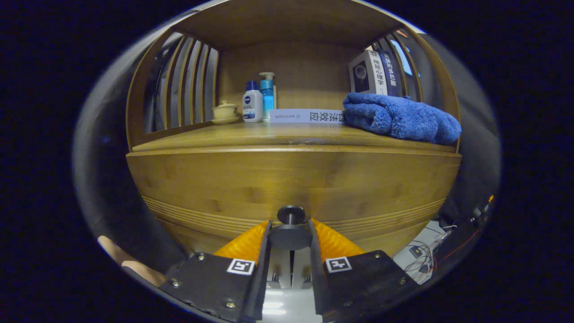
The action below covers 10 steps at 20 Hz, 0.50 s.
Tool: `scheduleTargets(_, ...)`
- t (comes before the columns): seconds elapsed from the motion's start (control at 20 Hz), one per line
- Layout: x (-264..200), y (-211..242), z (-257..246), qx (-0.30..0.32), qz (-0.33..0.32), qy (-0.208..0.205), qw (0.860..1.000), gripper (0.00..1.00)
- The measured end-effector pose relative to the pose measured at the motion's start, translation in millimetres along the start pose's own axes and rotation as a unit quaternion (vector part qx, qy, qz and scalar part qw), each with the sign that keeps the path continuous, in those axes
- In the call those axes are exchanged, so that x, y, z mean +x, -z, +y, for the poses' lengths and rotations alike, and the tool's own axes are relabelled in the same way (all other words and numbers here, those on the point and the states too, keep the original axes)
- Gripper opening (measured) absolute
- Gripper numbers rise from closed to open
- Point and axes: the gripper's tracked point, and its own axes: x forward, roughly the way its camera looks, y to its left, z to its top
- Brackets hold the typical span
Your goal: Pull open the drawer, take out the items inside it, and place them on the countertop above the cabinet.
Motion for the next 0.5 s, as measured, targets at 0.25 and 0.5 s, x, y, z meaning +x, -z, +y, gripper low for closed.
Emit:
scheduleTargets(0.25, 4.6, 7.1, -1.2, 0.048, 0.011, 0.019, 0.999, 0.37)
scheduleTargets(0.5, -19.0, 78.8, -18.4, 0.023, 0.077, 0.049, 0.996, 0.03)
